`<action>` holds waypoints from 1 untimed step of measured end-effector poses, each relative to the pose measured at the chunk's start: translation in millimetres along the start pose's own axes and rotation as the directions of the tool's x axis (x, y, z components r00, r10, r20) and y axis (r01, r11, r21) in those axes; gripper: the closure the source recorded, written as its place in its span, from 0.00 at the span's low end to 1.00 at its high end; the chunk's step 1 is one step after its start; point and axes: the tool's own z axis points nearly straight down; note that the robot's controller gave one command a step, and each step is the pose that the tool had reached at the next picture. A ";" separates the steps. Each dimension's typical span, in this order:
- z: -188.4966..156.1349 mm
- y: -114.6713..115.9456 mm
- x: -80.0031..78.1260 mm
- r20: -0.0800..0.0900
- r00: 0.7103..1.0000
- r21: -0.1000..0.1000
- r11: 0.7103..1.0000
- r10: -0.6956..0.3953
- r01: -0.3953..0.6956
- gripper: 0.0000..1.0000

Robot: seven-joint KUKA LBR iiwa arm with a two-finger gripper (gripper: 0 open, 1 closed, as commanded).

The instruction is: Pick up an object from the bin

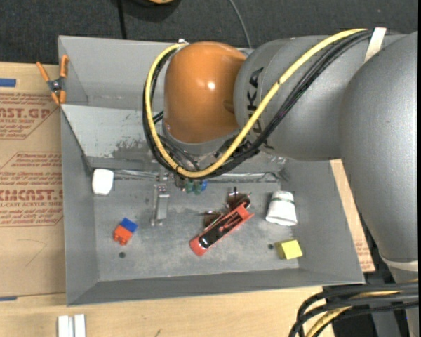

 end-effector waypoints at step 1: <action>-5.0 -0.9 -1.4 0.007 1.000 -0.001 1.000 0.002 -0.002 0.00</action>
Offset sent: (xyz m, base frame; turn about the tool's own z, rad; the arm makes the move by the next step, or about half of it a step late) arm -0.0241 0.0306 -0.1199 -0.1833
